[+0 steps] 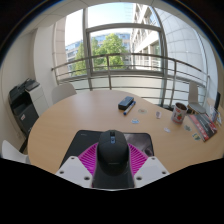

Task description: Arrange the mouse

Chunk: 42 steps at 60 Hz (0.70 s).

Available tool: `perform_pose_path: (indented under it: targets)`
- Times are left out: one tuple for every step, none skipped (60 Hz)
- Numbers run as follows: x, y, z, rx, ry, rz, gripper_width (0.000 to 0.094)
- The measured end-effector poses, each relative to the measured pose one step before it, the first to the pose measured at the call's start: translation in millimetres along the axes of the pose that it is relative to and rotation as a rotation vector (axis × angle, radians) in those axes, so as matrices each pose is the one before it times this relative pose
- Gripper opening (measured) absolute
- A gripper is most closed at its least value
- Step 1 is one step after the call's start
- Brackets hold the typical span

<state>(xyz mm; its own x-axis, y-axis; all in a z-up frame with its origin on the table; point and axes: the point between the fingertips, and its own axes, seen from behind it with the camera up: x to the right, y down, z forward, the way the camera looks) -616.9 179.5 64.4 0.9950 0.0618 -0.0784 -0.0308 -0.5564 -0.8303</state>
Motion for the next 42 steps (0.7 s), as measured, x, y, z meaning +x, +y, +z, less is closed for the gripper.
perform_pose_path:
  targets:
    - [-3.54, 6.28, 5.96, -0.01474, 0.00693, -0.0006, 0.04]
    - [-2.43, 5.75, 5.14, -0.01225, 0.00623, -0.0032, 0.0401]
    - [-2.19, 5.37, 4.75, -0.01136, 0.00435, -0.0049, 0.0403]
    - [-1.88, 4.55, 4.52, -0.00948, 0.00289, -0.0041, 0.0405]
    - [-1.74, 4.09, 4.13, -0.00791, 0.00347, -0.0025, 0.0415]
    - [-1.26, 3.34, 3.26, -0.00717, 0.0047, -0.0014, 0.0421]
    - [5.89, 2.39, 9.98, -0.00945, -0.00012, -0.0029, 0.0425]
    - [-3.21, 7.22, 3.7, -0.00562, 0.00091, -0.0029, 0.0435]
    - [-2.15, 4.11, 2.81, -0.00799, 0.00014, -0.0039, 0.0444]
    - [-1.42, 2.64, 2.4, -0.00669, 0.00029, -0.0039, 0.0456]
    - [-1.11, 2.32, 2.38, -0.00564, -0.00031, -0.0042, 0.0469]
    - [-1.18, 2.31, 2.0, -0.00626, -0.00145, -0.0052, 0.0475]
    - [-0.64, 2.28, 2.12, -0.00795, -0.00074, -0.0043, 0.0484]
    - [0.07, 2.7, 1.6, -0.00949, 0.00087, -0.002, 0.0495]
    - [-0.04, 0.21, 0.19, -0.00168, 0.00259, -0.0003, 0.0509]
    - [3.24, -6.48, 0.24, 0.00481, 0.00263, -0.0017, 0.0523]
    - [0.19, 0.51, -0.48, 0.00282, 0.00633, 0.0002, 0.0538]
    - [1.32, -0.26, -0.39, -0.00113, 0.00545, -0.0016, 0.0561]
    - [0.82, -0.16, -0.8, -0.00215, 0.00388, -0.0015, 0.0592]
    - [0.24, -0.59, -1.11, -0.00154, 0.0019, -0.0006, 0.0637]
    - [-0.32, -1.3, -1.39, -0.00005, 0.00074, -0.0005, 0.0691]
    - [-0.69, -1.81, -1.73, 0.00138, -0.00027, -0.0006, 0.0756]
    - [-0.95, -3.39, -3.57, 0.00037, 0.00187, 0.0014, 0.082]
    - [-1.23, -1.44, -2.6, 0.00284, 0.00052, 0.0009, 0.086]
    - [-0.44, -1.59, -2.98, 0.00282, 0.00267, 0.003, 0.0838]
    - [0.75, -2.97, -4.59, 0.00269, 0.00626, 0.0027, 0.0824]
    - [0.65, -2.24, -3.58, 0.00597, 0.0059, 0.0021, 0.0826]
    - [0.42, -2.72, -4.42, 0.00688, 0.00601, 0.002, 0.0835]
    - [0.26, -2.9, -4.87, 0.00653, 0.00481, 0.0016, 0.0843]
    - [-0.19, -2.7, -5.04, 0.00517, 0.00365, 0.0016, 0.0847]
    - [0.1, -2.45, -5.37, 0.00479, 0.00528, 0.0021, 0.0846]
    - [-0.16, -2.95, -5.84, 0.006, 0.00409, 0.0023, 0.0845]
    - [-0.68, -3.86, -8.47, 0.00492, 0.00414, 0.0026, 0.0843]
    - [0.52, -2.77, -5.86, 0.0071, 0.00502, 0.0018, 0.0843]
    - [0.44, -2.27, -6.37, 0.00586, 0.00495, 0.0014, 0.0842]
    - [0.31, -2.0, -6.87, 0.00508, 0.00516, 0.0023, 0.0841]
    - [0.1, -2.52, -7.05, 0.00661, 0.00557, 0.0031, 0.084]
    - [0.16, -2.63, -7.35, 0.00805, 0.00542, 0.0041, 0.084]
    - [-0.09, -2.72, -7.6, 0.00838, 0.0044, 0.0048, 0.0839]
    - [-2.04, -3.85, -10.08, 0.00656, 0.00459, 0.0043, 0.0839]
    - [-0.4, -2.18, -8.42, 0.00757, 0.00437, 0.0043, 0.084]
    - [-0.47, -1.93, -7.88, 0.00776, 0.00411, 0.0042, 0.0841]
